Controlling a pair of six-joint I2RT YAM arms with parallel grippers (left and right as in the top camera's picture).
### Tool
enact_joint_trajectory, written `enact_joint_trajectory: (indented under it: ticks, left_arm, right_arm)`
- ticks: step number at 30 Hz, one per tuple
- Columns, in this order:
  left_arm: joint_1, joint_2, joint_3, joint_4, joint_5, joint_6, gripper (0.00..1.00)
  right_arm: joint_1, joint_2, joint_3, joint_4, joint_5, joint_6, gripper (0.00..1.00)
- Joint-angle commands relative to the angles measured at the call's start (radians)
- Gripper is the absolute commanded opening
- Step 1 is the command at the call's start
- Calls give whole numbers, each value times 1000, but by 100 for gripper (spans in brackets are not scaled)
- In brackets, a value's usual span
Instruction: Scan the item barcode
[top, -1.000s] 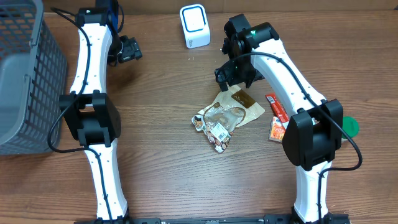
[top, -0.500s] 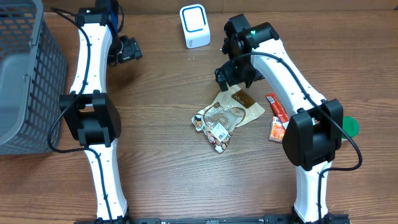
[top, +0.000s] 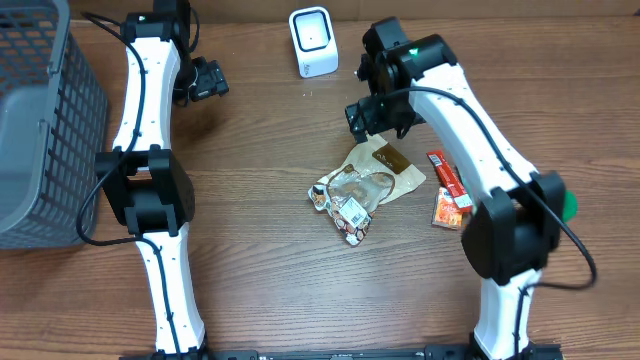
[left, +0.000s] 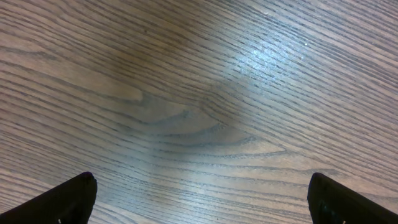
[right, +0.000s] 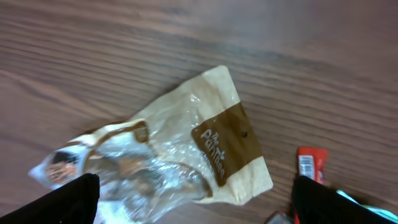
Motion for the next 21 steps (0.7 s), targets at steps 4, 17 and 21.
enact_joint_trajectory:
  ticks: [4, 17, 21]
  left_arm:
    - [-2, 16, 12, -2, -13, 8, 100]
    - [-2, 16, 12, -2, -13, 8, 100]
    - [-2, 16, 13, -2, -13, 8, 100]
  right_arm:
    - [25, -269, 9, 50, 22, 5, 100]
    - [16, -639, 9, 201, 21, -34, 100]
    - [16, -726, 9, 192, 21, -34, 100]
